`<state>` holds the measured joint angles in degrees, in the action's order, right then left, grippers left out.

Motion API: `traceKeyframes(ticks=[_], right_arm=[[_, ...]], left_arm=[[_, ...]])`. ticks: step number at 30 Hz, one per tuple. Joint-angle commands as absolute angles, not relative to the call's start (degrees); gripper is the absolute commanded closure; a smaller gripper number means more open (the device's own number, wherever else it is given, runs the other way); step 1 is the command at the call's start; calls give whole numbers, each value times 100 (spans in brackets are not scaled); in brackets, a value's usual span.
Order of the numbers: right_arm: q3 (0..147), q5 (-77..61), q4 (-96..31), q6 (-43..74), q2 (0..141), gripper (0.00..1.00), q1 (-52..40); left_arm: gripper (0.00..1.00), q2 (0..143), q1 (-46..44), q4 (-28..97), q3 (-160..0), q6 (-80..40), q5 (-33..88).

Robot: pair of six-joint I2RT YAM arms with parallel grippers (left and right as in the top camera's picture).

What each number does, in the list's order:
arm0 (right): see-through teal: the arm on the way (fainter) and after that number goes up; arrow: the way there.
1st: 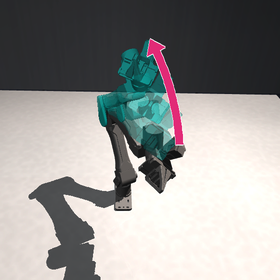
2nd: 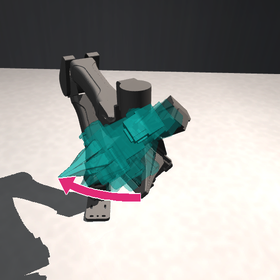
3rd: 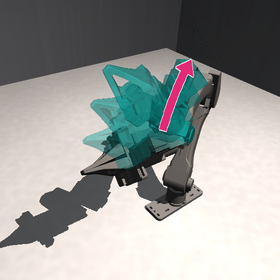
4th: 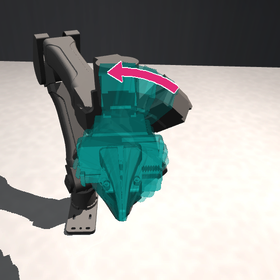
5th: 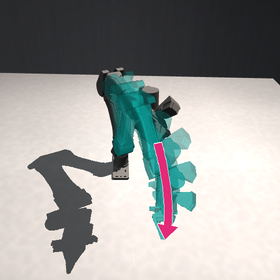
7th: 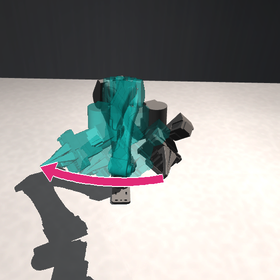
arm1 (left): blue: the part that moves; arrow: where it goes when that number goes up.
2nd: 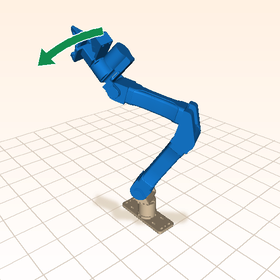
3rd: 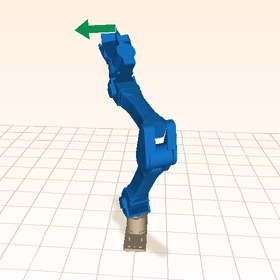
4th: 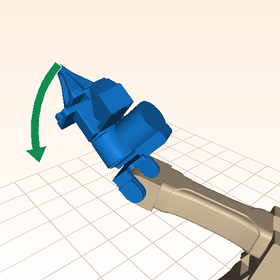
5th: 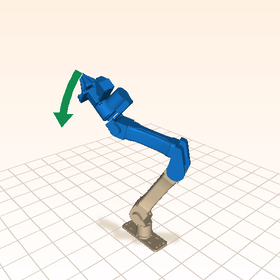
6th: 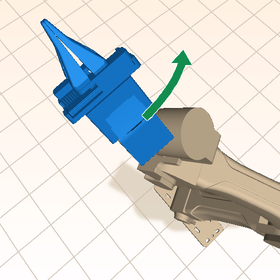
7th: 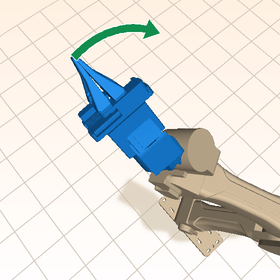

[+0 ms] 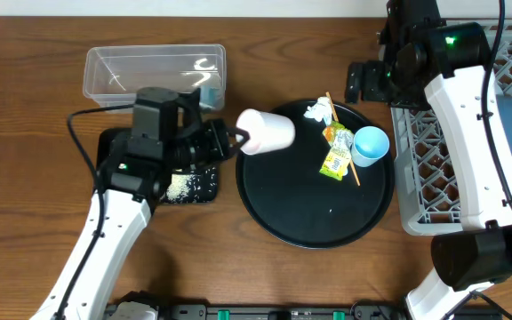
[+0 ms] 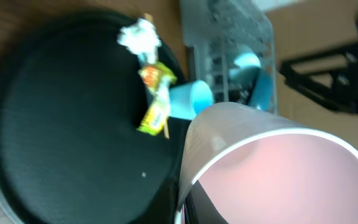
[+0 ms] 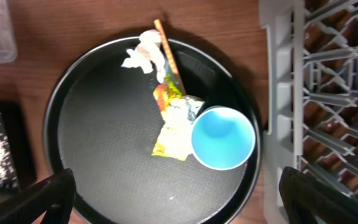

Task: Sort waste into correct bins and load items into the dishwasher rack
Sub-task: 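Lower the pink cup upright onto the tray's lower middle and release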

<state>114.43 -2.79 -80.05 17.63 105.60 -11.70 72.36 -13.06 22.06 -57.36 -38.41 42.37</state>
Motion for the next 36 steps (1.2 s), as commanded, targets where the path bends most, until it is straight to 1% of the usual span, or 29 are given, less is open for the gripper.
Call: traceKeyframes(ticks=[1, 4, 16, 20, 28, 36], right_arm=[[11428, -735, -7994, 1865, 10578, 1, -1240], [11428, -952, -7966, 1868, 10578, 1, -1240], [11428, -969, -7865, 1885, 10578, 1, -1245], [11426, -972, -7771, 1883, 10578, 1, -1247], [11426, -945, -7592, 1883, 10582, 1, -1271], [11426, -917, -7336, 1883, 10582, 1, -1288]], left_arm=[[94, 7356, -1262, 2333, -5835, -3951, 3817], [94, 7496, -1271, 2515, -5835, -3924, 3715], [94, 8440, -1391, 2786, -5835, -3667, 3485], [94, 8685, -1745, 2786, -5835, -3494, 3409], [94, 8707, -2735, 3135, -5835, -3474, 2283], [94, 8713, -3621, 3116, -5835, -3721, 1417]])
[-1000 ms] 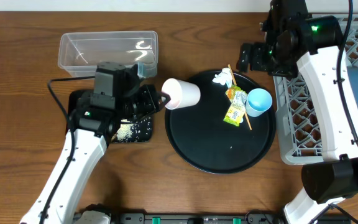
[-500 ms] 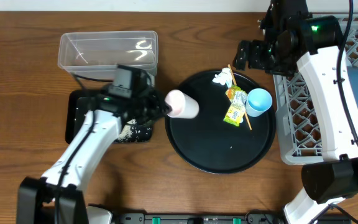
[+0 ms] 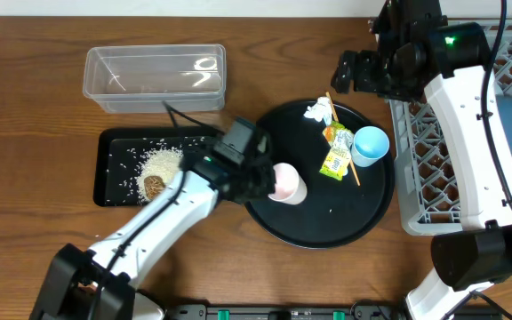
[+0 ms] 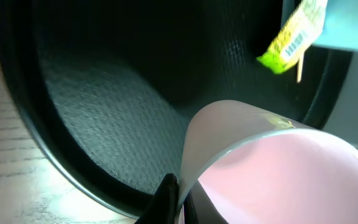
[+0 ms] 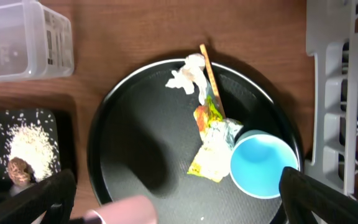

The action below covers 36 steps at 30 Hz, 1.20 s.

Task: Sort waste into correct bins and load items into the dishwasher rack
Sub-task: 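Lower the pink cup upright onto the tray's lower middle and release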

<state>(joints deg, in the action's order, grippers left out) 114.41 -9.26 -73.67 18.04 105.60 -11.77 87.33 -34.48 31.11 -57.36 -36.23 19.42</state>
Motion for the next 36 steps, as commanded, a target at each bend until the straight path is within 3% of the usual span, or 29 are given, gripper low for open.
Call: traceKeyframes(ticks=[1, 12, 19, 36], right_arm=[[11426, -893, -7317, 1883, 10582, 1, -1288], [11426, -722, -7306, 1881, 10582, 1, -1278], [11426, 266, -7258, 1883, 10582, 1, -1162], [11426, 257, -7301, 1883, 10582, 1, -943]], left_arm=[[93, 8713, -3699, 3116, -5835, -3721, 1361], [94, 8954, -4263, 2952, -5835, -3830, 1173], [94, 9065, -4449, 2941, -5835, -3828, 1173], [90, 9067, -4757, 2930, -5835, -3826, 829]])
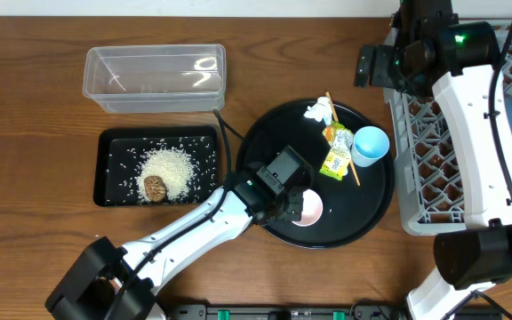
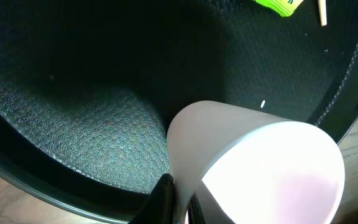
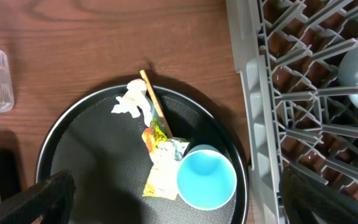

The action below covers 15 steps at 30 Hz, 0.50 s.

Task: Sort waste into correct bins and load items into the dishwasher rack
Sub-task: 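Lower the pink cup upright onto the tray's lower middle and release, then reach the left gripper to the white tissue at the tray's top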

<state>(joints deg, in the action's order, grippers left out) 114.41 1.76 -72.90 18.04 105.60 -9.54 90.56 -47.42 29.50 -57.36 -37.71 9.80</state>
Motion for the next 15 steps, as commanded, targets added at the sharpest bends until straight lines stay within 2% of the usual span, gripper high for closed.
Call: traceKeyframes(ticks=[1, 4, 6, 11, 15], right_arm=[[11426, 257, -7301, 1883, 10582, 1, -943], [11426, 257, -7301, 1883, 10582, 1, -943], [11426, 257, -7301, 1883, 10582, 1, -943], [11426, 257, -7301, 1883, 10582, 1, -943], [11426, 257, -7301, 1883, 10582, 1, -943]], left_arm=[[89, 9067, -4757, 2932, -5835, -3828, 832], [89, 9067, -4757, 2934, -5835, -3826, 838], [77, 9063, -4755, 2952, -5837, -3826, 854], [61, 8986, -4755, 3017, -5839, -3822, 956], [54, 8825, -4755, 3030, -5839, -3822, 1044]])
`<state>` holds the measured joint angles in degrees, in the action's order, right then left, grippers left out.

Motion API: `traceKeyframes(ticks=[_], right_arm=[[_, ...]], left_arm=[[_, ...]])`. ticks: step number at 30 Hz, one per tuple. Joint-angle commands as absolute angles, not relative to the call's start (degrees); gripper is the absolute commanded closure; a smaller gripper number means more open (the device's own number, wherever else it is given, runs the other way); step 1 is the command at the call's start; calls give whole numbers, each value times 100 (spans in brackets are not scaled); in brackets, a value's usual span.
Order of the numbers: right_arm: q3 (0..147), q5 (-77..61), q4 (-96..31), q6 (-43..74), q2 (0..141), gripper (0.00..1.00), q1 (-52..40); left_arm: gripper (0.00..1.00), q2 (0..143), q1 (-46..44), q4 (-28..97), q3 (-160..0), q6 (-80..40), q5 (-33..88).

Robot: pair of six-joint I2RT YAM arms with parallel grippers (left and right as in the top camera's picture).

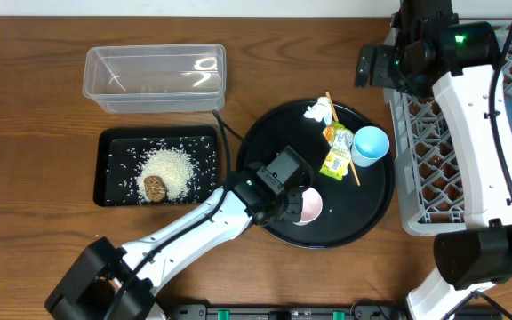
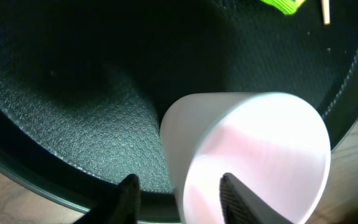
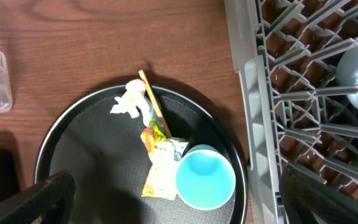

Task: Sort waste into correct bins and load items into the dishwasher rack
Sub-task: 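Reach the left gripper to the white tissue at the tray's top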

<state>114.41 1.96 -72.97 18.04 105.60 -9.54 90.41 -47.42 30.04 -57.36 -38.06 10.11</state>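
A pink cup (image 1: 308, 206) stands mouth up on the near part of the round black tray (image 1: 363, 213). My left gripper (image 2: 179, 190) is open, with one finger outside the pink cup's (image 2: 247, 155) wall and the other inside its mouth. On the tray's right side are a blue cup (image 3: 205, 177), a yellow-green wrapper (image 3: 161, 163), a crumpled white napkin (image 3: 129, 99) and a wooden stick (image 3: 152, 102). My right gripper (image 1: 373, 68) hangs open and empty, high over the tray's far right edge beside the grey dishwasher rack (image 1: 443, 151).
A clear plastic bin (image 1: 154, 76) sits at the back left. In front of it is a black rectangular tray (image 1: 114, 169) with rice and a brown lump in it. A pale blue dish rests in the rack.
My left gripper's fingers have come apart and let go of the pink cup's wall. The cup stays standing on the tray. The right arm has not moved.
My left gripper first held the pink cup on its side at the tray's left edge, beside the rice tray. Then the cup was over the tray's left part, then low on the tray's near part, still gripped. Now it is let go there.
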Motion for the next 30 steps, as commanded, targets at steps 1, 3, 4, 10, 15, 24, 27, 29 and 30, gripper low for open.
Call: traceKeyframes(ticks=[1, 3, 4, 10, 15, 24, 27, 29, 30], right_arm=[[11426, 257, -7301, 1883, 10582, 1, -943], [11426, 257, -7303, 1883, 10582, 1, -943], [11426, 257, -7301, 1883, 10582, 1, -943], [11426, 257, -7301, 1883, 10582, 1, -943], [11426, 257, -7301, 1883, 10582, 1, -943], [11426, 257, -7301, 1883, 10582, 1, -943], [11426, 257, -7301, 1883, 10582, 1, -943], [11426, 257, -7303, 1883, 10582, 1, -943], [11426, 257, -7301, 1883, 10582, 1, -943]], left_arm=[[54, 8761, -4755, 3035, -5841, -3820, 1044], [54, 8602, -4742, 3035, -5846, -3774, 1041], [53, 8517, -4729, 3037, -5854, -3752, 1015], [34, 7861, -4403, 3011, -5922, -3706, 930], [21, 7575, -3918, 2797, -5922, -3669, 937], [20, 8049, -3538, 523, -5922, -3667, 945], [20, 8447, -3538, -438, -5922, -3527, 937], [14, 8812, -3535, -989, -5922, -3450, 904], [12, 9043, -3535, -1210, -5922, -3452, 840]])
